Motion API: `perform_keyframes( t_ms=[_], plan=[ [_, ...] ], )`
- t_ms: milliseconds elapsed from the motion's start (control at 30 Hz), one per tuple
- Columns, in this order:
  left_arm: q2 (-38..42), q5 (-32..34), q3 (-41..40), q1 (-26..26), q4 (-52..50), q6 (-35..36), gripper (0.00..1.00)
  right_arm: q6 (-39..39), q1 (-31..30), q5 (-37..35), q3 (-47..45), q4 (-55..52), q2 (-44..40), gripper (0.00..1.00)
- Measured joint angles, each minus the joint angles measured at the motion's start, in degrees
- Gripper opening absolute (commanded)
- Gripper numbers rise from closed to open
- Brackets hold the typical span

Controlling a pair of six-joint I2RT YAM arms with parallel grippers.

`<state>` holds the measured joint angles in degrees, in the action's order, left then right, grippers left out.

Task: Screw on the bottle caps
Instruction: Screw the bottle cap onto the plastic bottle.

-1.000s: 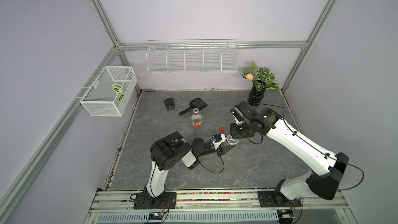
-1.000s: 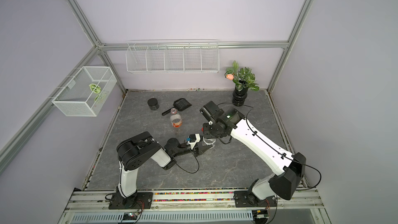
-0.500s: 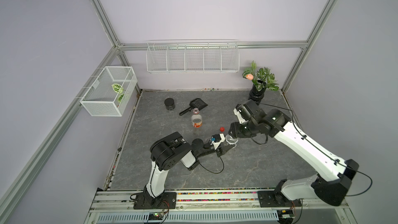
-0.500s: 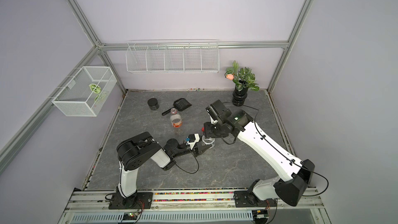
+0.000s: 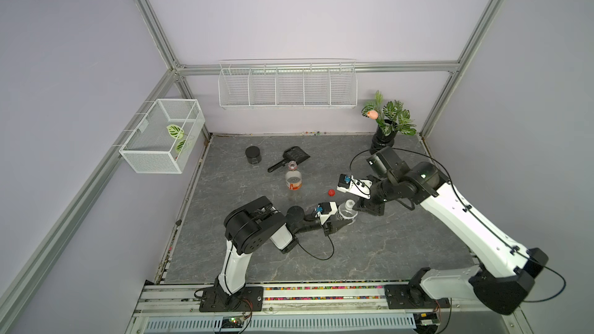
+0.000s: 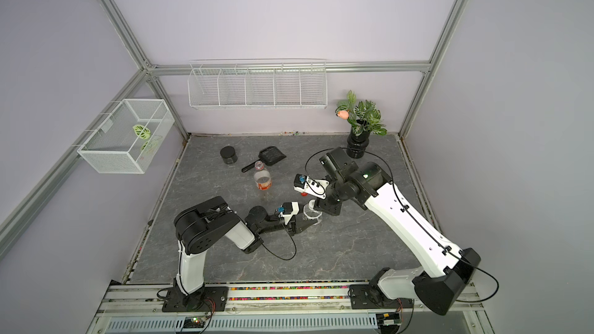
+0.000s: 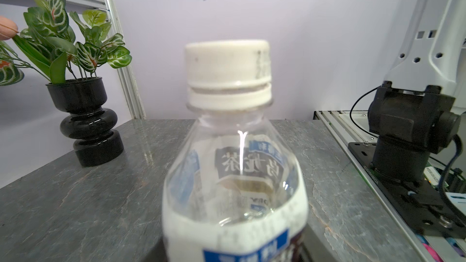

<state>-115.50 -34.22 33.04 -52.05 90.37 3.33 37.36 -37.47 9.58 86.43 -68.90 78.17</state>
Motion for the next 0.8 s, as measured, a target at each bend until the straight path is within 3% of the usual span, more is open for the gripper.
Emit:
perform_keyframes(
  t_ms=[300,667,800],
  plan=[
    [0.0,-0.8,0.2,0.0,-0.3,0.0,0.47,8.9,0.0,2.3,2.7,-2.4,6.1,0.50],
    [0.0,-1.5,0.4,-0.1,-0.6,-0.3,0.47,10.2,1.3,4.3,4.7,-6.0,9.6,0.21],
    [0.0,-1.4,0.5,-0.1,-0.8,-0.7,0.47,9.4,1.5,4.4,6.5,-7.8,11.2,0.19]
  ],
)
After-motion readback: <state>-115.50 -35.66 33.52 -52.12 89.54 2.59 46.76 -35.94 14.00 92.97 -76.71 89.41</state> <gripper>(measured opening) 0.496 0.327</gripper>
